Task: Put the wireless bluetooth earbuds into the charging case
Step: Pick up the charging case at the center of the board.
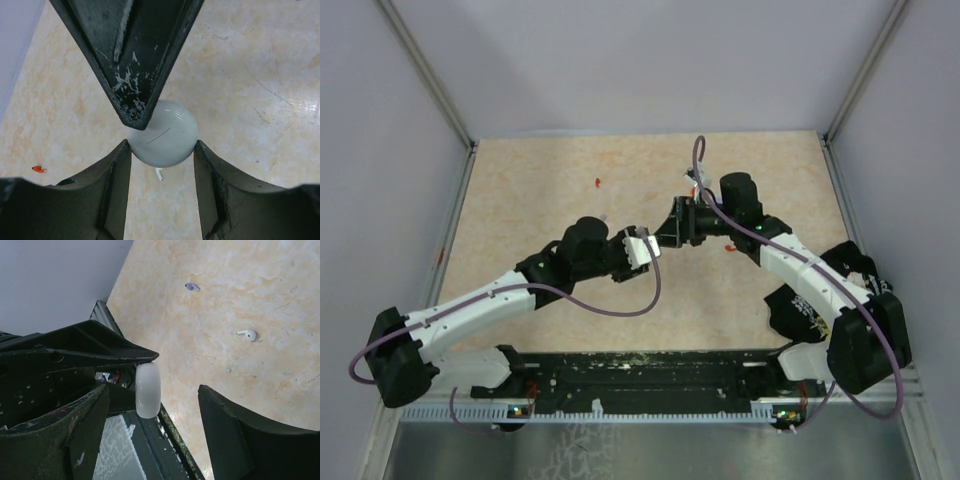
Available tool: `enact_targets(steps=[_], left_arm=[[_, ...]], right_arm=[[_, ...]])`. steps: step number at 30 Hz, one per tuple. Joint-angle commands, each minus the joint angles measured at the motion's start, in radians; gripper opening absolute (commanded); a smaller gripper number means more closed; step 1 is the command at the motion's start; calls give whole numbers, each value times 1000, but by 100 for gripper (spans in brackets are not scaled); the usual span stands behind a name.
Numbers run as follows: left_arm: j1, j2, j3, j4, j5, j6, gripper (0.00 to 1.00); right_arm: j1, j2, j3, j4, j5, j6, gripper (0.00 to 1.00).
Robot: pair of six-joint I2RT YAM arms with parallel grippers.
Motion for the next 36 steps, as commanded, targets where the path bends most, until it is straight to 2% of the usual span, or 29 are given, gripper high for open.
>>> enact_targets(steps=[1,7,11,13,17,20,24,26,32,36], left_arm=[[-15,-10,39,26,-6,-1,37],[-25,-11,37,34,-6,-9,38],[-27,-11,35,41,-14,-7,38],[-28,-13,31,50,-21,-8,39],[-40,-19,13,68,-61,-8,49],[-62,-35,-14,101,-133,-2,60],[-127,-65,-79,189,-277,52,81],[-161,-76,-110,242,-341,86,87],[-228,-81,-194,432,-482,179,87],[-260,-50,-220,549,-551,243,82]], right_arm=[[23,11,30,58,-47,-22,70],[45,45,36,71,-73,-22,59],[47,47,30,74,-77,-8,44],[48,43,30,71,-76,0,34],[47,30,43,59,-55,41,18],[47,25,67,18,-6,79,11],[47,12,96,-62,99,147,7],[47,10,108,-97,141,194,7],[47,5,126,-146,197,313,2],[47,2,118,-156,212,371,1]])
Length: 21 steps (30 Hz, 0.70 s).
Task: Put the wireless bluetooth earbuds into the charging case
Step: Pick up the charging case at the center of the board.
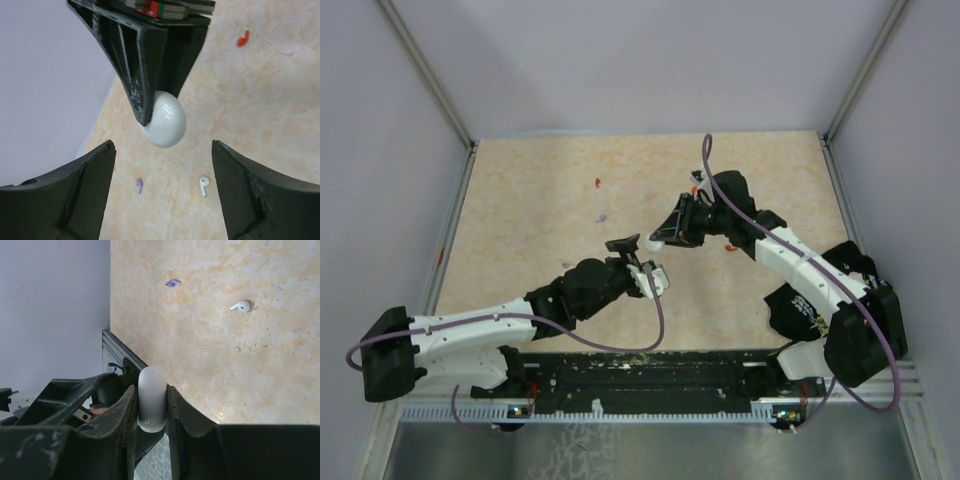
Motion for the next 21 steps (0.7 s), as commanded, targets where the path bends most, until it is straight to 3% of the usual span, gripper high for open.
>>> enact_targets(steps=[1,11,17,21], left_arm=[[-33,29,-26,223,-128,103,81],[-59,127,-38,330,-154,164,66],[-61,212,-47,467,-292,188,59],[-66,248,-47,555,-313,214,53]], right_arm=[[9,-45,41,-10,38,106,2],[9,-73,7,16,51,220,0],[9,-86,-9,39,39,250,0],[9,-98,-24,42,44,269,0]])
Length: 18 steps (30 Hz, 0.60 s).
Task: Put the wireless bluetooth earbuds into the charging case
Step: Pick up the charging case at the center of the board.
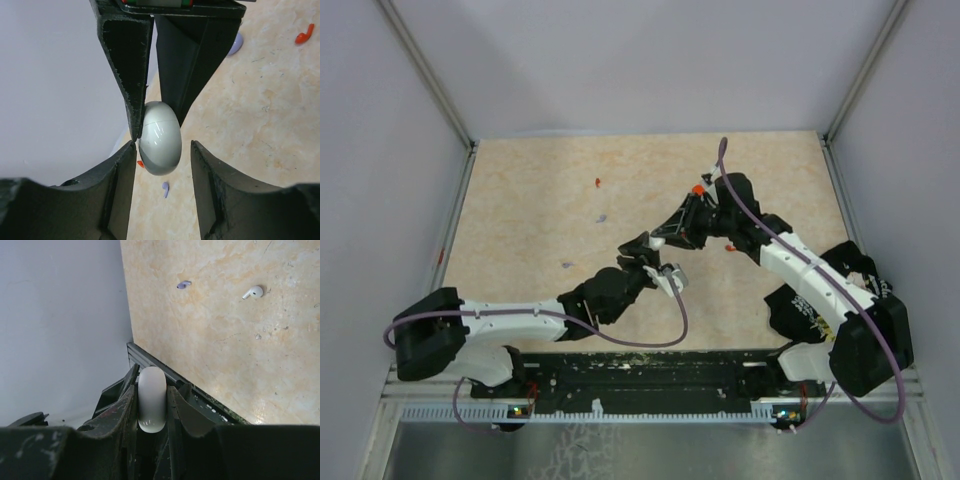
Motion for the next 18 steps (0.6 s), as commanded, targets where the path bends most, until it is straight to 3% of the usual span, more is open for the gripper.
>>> enact_targets(steps=[1,4,10,15,18], left_arm=[[-14,26,-5,148,-60,30,53],[-20,34,0,176,-60,32,50],[-31,34,-2,177,-61,28,29],[-35,8,-8,99,-54,-46,4],[-35,-18,-21,60,-54,-98,1]], right_arm=[[9,-48,-10,50,-3,42,0],[9,-54,-29,57,1,60,0],[9,-66,-50,74,15,86,1],[9,-79,-55,82,35,88,13],[9,-94,-54,101,56,80,26]])
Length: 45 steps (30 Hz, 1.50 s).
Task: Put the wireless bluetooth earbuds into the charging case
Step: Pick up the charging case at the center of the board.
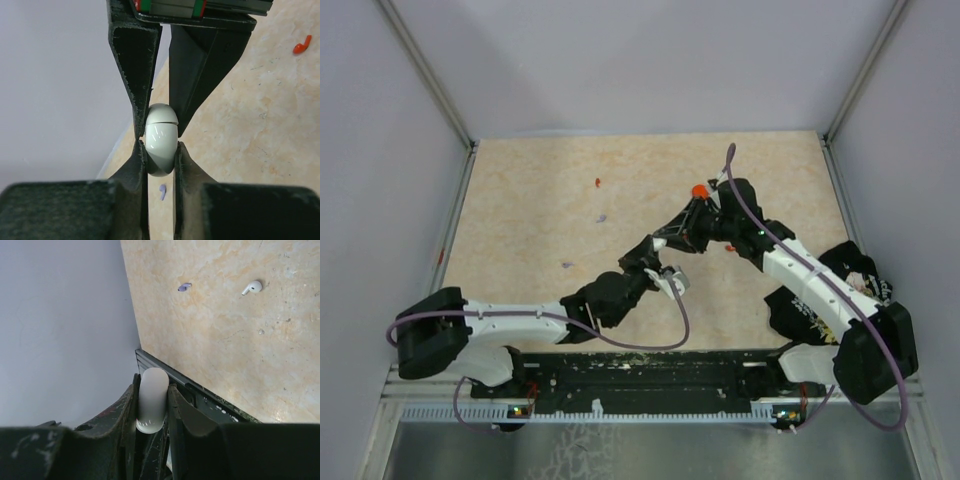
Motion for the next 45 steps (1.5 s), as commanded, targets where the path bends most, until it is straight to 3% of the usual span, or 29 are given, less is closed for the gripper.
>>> enact_targets(steps=[1,9,15,22,27,34,41,45], left_arm=[[-7,-59,-17,-37,-2,-126,1],[31,-169,-18,-278,78,-369,1],[197,-307,-4,-473,362,-636,1],[434,-386,41,-562,812,-823,1],[523,-383,78,-552,1019,-919,1],[589,-370,91,-389,1228,-1096,1],[596,-343,137,-342,1362,-1155,1],[597,-336,155,-312,1405,-1177,1]], right_arm=[[7,-60,6,73,32,-37,32],[-38,-88,75,53,37,-218,61],[-78,-107,71,111,-37,-464,70],[-79,-238,-140,518,-251,-767,71],[-77,-265,-220,714,-332,-865,71],[-33,-211,-253,913,-449,-876,70],[-8,-172,-257,1015,-529,-867,68],[-4,-145,-249,1064,-558,-808,61]])
